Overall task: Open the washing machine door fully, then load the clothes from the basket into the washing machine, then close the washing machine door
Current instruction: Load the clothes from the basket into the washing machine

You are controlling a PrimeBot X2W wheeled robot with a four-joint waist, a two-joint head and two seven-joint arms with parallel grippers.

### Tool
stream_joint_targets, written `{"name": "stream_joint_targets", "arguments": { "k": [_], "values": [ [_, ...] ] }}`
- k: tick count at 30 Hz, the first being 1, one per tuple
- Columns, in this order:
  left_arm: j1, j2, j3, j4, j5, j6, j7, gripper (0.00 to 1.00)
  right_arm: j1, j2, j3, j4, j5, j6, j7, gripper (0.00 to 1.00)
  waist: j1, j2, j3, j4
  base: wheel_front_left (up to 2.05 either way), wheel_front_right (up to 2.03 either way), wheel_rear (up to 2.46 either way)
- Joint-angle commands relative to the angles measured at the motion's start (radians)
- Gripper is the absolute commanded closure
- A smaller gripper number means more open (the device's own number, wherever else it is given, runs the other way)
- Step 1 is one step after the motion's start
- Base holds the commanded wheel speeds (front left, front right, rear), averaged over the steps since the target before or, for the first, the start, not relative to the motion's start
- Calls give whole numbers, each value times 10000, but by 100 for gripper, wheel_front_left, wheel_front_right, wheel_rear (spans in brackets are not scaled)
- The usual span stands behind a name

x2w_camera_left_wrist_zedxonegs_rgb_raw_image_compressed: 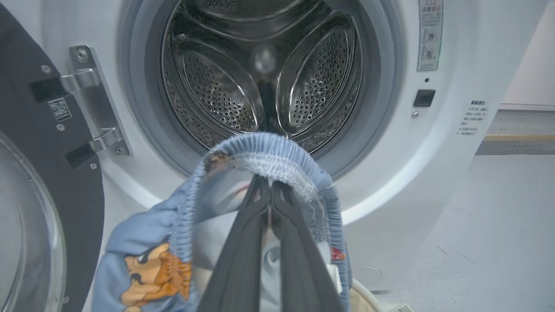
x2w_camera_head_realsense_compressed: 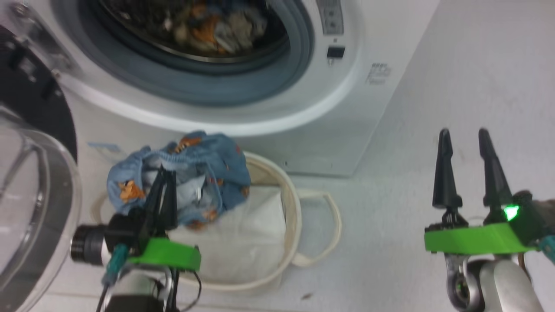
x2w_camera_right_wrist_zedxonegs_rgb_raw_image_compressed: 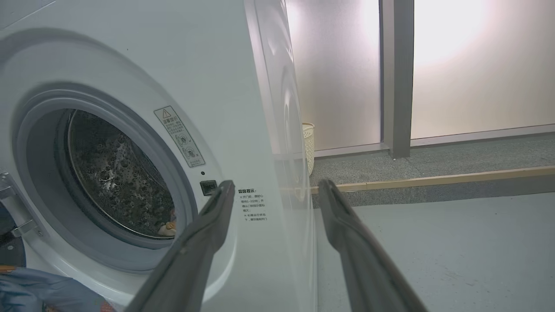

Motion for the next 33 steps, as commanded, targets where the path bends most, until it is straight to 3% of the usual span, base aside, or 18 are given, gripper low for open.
{"name": "stream_joint_targets", "arguments": {
  "k": [1, 8, 16, 25, 33],
  "values": [
    [123, 63, 385, -552, -33, -27, -120, 100, 103, 66, 212, -257, 80, 8, -49, 0, 1, -1, -678, 115, 0, 0, 0],
    [1260, -128, 668, -1734, -180, -181, -120, 100, 604, 67, 269, -205, 395, 8, -49, 0, 1, -1, -1339, 142, 0, 0, 0],
    [1180, -160, 735, -1496, -92, -277, -120, 100, 583, 67, 325, -231, 438, 8, -49, 0, 1, -1, -1105, -83, 0, 0, 0],
    [-162, -169, 1009, -1229, 143, -284, -120, 100, 208, 68, 309, -365, 324, 8, -49, 0, 1, -1, 105, -631, 0, 0, 0],
    [-2641, 83, 1555, -339, 294, -657, -120, 100, -402, 68, 395, -593, 411, 8, -49, 0, 1, -1, 1420, -1123, 0, 0, 0]
  ]
}}
